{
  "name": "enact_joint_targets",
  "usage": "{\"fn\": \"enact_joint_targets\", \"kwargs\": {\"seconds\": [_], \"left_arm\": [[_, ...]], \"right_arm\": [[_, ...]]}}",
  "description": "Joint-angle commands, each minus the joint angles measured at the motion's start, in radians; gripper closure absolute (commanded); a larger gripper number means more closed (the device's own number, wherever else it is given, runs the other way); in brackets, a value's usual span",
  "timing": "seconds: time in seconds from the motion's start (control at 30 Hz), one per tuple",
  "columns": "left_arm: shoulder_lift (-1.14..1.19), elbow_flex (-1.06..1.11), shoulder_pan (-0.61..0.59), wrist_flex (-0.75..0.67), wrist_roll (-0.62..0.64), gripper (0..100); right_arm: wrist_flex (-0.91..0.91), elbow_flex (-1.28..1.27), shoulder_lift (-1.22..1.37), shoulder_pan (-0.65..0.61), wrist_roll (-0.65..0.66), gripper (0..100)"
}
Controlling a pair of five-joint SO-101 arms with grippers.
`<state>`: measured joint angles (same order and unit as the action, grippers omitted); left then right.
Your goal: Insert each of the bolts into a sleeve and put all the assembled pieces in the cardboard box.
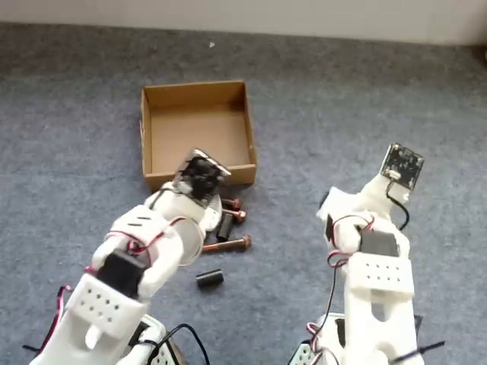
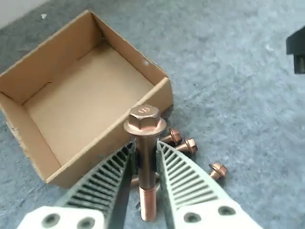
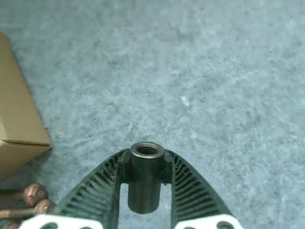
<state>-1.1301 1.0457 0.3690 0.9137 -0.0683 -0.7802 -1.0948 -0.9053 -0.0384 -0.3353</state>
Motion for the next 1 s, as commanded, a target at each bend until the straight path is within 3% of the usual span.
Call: {"fn": "enact_joint_targets", "kwargs": {"seconds": [0.0, 0.23, 0.63, 0.97], "left_arm": [[-0.114, -0.001, -0.048, -0.002, 0.063, 100], [-0.231, -0.001, -0.053, -0.06, 0.173, 100], [-0.288, -0.005, -0.048, -0.311, 0.33, 100], [-0.288, -0.005, 0.007, -0.348, 0.413, 100]], "right_arm": [[-0.002, 0.062, -0.182, -0.05, 0.011, 99.3], [0.004, -0.039, -0.401, -0.208, 0.023, 99.3], [0.173, -0.246, -0.667, -0.496, 0.288, 99.3], [0.334, -0.527, -0.931, -0.659, 0.463, 99.3]]}}
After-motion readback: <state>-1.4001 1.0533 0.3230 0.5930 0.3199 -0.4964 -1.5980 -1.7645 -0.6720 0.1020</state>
